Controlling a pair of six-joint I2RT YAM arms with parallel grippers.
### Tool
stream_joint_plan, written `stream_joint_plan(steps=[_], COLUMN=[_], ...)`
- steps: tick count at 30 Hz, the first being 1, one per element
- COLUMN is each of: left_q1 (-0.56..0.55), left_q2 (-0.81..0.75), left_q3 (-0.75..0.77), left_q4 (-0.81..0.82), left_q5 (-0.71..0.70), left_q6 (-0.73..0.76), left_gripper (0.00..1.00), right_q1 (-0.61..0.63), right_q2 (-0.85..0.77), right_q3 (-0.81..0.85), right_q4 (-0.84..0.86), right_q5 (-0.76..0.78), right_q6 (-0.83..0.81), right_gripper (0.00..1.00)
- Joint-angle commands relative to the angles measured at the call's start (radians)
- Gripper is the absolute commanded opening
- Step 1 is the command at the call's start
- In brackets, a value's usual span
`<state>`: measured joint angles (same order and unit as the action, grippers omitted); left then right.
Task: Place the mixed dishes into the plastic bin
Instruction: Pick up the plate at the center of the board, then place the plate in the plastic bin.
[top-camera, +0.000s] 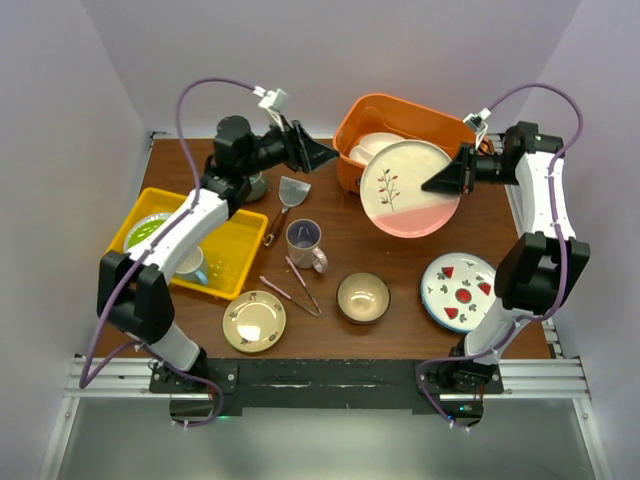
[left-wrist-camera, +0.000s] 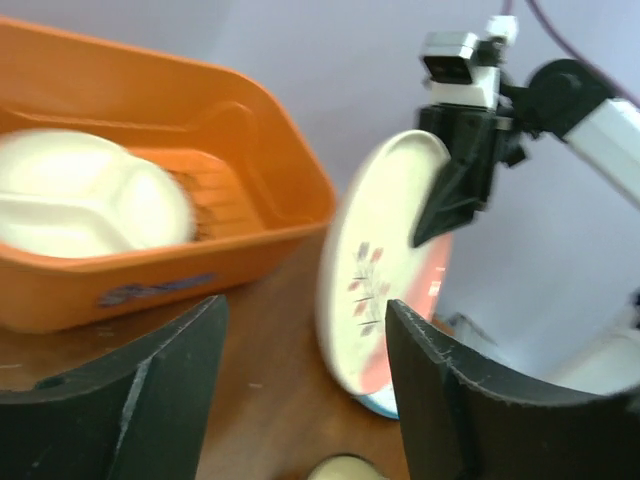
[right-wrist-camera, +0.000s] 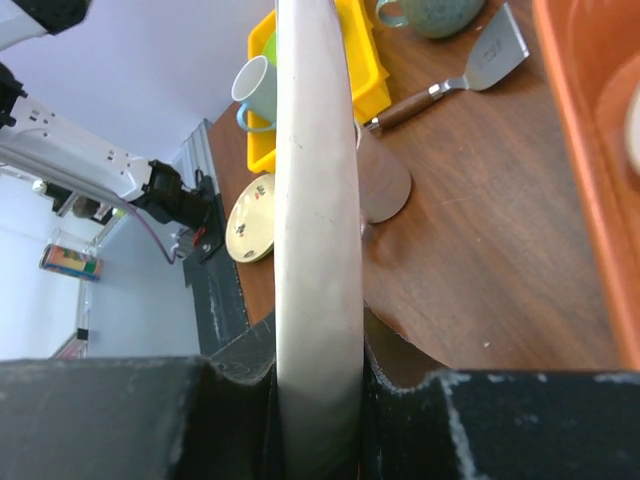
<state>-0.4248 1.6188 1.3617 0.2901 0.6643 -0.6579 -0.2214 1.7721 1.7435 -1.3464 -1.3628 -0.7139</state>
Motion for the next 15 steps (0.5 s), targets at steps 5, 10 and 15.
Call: stream_joint_plan(steps=[5, 10, 15], left_q1=[0.067, 0.07, 0.07], left_q2=[-0.292, -0.468, -0.617], left_q3=[-0.11, -0.318, -0.482], left_q4=[-0.16, -0.184, -0.204], left_q5=[-0.294, -0.388, -0.433], left_q6=[0.371, 0.492, 0.537], left_gripper=[0.86, 0.87, 0.87], right_q1=[0.001, 0.007, 0.028], right_q2=[0.121, 0.204, 0.234], right_q3=[0.275, 0.431, 0.498], right_q4=[-0.119, -0.119, -0.119], right_q5=[-0.194, -0.203, -0.165], right_q6=[0.047, 0.06, 0.06], right_gripper=[0.0, 0.0, 0.0])
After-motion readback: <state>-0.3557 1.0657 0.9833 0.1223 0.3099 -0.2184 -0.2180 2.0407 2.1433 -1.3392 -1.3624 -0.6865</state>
